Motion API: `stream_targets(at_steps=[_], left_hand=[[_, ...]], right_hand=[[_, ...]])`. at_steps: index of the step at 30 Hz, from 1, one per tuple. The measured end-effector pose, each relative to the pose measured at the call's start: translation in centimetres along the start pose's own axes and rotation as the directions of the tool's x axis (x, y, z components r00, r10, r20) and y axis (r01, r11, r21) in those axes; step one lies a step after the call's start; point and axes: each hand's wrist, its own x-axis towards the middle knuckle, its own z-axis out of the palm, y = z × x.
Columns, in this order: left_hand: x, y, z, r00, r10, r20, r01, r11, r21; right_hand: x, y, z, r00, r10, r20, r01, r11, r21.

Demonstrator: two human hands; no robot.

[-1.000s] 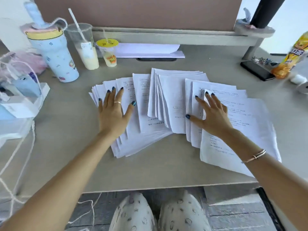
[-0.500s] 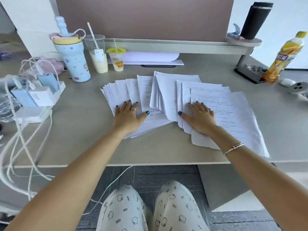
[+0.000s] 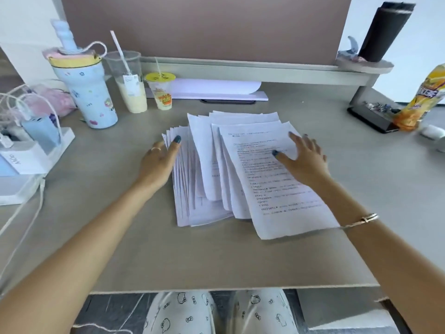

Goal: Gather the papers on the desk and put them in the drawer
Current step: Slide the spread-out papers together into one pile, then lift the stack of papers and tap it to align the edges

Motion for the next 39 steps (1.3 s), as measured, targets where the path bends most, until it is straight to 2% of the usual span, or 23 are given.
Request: stream_targets(at_steps=[3, 6, 8, 10, 13, 16, 19, 22, 24, 26, 28, 29, 31, 34, 37, 39], left_hand=[[0.5, 0.0, 1.1, 0.995, -0.087, 0.051, 0.073, 0.971, 0.226], [-0.2, 1.5, 2.9, 0.996, -0.001, 0.094, -0.023, 0.965, 0.260], [-0.6, 2.5, 4.1, 0.990, 0.044, 0.132, -0.064, 0.987, 0.150], [-1.2, 3.4, 4.8, 0.976, 0.083, 0.201, -0.069, 0.995, -0.077], [-1.6, 4.3, 5.2, 0.984, 0.038, 0.175, 0.026, 0.937, -0.348], [-1.6, 4.2, 5.1, 0.990, -0.055, 0.129, 0.114, 0.854, -0.508], [-2.3, 4.1, 4.7, 0.995, -0.017, 0.101, 0.074, 0.800, -0.595], [-3.2, 5.0, 3.9, 0.996, 0.052, 0.079, 0.019, 0.706, -0.708], [-4.0, 6.3, 3.1, 0.988, 0.121, 0.095, -0.007, 0.654, -0.757], [-4.4, 7.4, 2.3, 0.976, 0.185, 0.116, -0.027, 0.629, -0.777], [-4.6, 8.4, 1.4, 0.967, 0.223, 0.125, -0.041, 0.619, -0.784], [-4.7, 8.8, 0.9, 0.967, 0.224, 0.123, -0.043, 0.618, -0.785], [-4.8, 9.4, 0.2, 0.970, 0.223, 0.101, -0.061, 0.620, -0.783], [-4.9, 10.8, -1.2, 0.973, 0.231, 0.009, -0.134, 0.598, -0.790], [-4.8, 13.5, -2.9, 0.956, 0.279, -0.094, -0.254, 0.623, -0.740], [-4.8, 14.9, -3.6, 0.942, 0.321, -0.099, -0.296, 0.653, -0.697]], right_hand=[[0.3, 2.7, 0.5, 0.974, 0.208, 0.086, -0.198, 0.974, -0.110], [-0.2, 2.0, 1.6, 0.977, 0.192, 0.094, -0.187, 0.981, -0.059], [-0.6, 0.4, 2.3, 0.986, 0.148, 0.081, -0.146, 0.989, -0.033], [-1.1, -1.3, 2.9, 0.990, 0.109, 0.088, -0.108, 0.994, -0.014], [-1.6, -3.2, 3.5, 0.991, 0.079, 0.107, -0.084, 0.996, 0.042], [-1.9, -3.5, 3.1, 0.992, 0.076, 0.100, -0.091, 0.983, 0.158], [-1.6, -2.4, 2.3, 0.991, 0.102, 0.082, -0.124, 0.933, 0.338], [-1.0, -1.2, 1.2, 0.978, 0.158, 0.137, -0.207, 0.823, 0.528], [-0.9, -0.9, 0.5, 0.967, 0.122, 0.225, -0.248, 0.674, 0.696], [-1.1, -0.9, -0.4, 0.965, 0.082, 0.249, -0.255, 0.507, 0.824], [-1.0, -0.5, -1.0, 0.960, 0.061, 0.272, -0.276, 0.353, 0.894], [-1.1, -0.5, -1.4, 0.961, 0.051, 0.273, -0.274, 0.321, 0.907], [-1.5, -0.8, -2.3, 0.977, -0.022, 0.213, -0.198, 0.286, 0.938], [-2.2, -2.3, -4.9, 0.998, -0.058, 0.019, -0.002, 0.281, 0.960], [-3.0, -4.8, -8.2, 0.979, -0.033, -0.199, 0.200, 0.289, 0.936], [-3.8, -6.5, -9.6, 0.954, -0.044, -0.296, 0.296, 0.292, 0.910]])
